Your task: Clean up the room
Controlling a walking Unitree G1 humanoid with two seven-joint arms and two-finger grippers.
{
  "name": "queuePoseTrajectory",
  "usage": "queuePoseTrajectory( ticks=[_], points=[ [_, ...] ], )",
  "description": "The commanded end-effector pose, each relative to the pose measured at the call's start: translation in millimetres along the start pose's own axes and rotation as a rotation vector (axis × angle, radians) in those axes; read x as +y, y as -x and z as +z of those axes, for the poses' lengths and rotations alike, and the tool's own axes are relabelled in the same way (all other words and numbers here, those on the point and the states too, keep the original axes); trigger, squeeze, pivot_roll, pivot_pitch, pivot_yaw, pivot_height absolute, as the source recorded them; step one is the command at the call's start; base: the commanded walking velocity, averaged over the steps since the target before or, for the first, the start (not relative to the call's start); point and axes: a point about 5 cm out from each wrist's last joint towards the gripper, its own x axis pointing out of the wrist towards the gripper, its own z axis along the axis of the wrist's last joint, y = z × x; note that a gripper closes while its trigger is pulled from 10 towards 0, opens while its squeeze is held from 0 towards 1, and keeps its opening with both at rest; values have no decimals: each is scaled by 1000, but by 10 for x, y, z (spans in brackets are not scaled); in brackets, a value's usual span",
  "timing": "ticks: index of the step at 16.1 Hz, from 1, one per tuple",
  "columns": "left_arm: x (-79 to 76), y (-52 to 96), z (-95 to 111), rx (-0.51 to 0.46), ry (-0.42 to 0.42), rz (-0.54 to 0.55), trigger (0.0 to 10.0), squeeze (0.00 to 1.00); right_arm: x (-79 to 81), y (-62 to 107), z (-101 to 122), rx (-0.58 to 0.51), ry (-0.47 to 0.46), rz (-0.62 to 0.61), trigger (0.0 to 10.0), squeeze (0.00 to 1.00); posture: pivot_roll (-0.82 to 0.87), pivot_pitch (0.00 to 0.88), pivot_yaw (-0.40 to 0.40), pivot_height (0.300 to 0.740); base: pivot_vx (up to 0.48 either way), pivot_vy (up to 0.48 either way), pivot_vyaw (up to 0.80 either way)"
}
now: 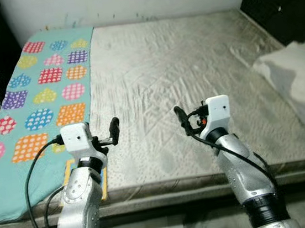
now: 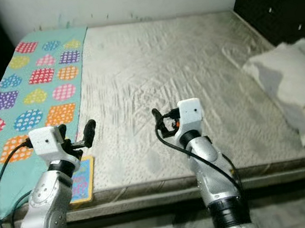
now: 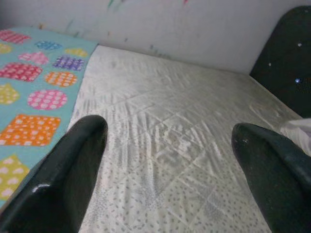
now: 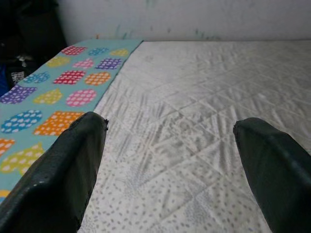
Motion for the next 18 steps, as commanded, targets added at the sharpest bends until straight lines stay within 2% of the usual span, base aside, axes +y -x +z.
queuePoseTrajectory(
  ticks=[1,18],
  points=[
    [20,11,16,-3,-7,-6,10000,0,11,-5,21,-3,-8,5,10000,0,20,115,-11,740,0,458,0],
    [15,7,20,-4,13,-12,10000,0,47,-5,4,16,-19,31,10000,0,19,118,-10,740,0,455,0]
  ],
)
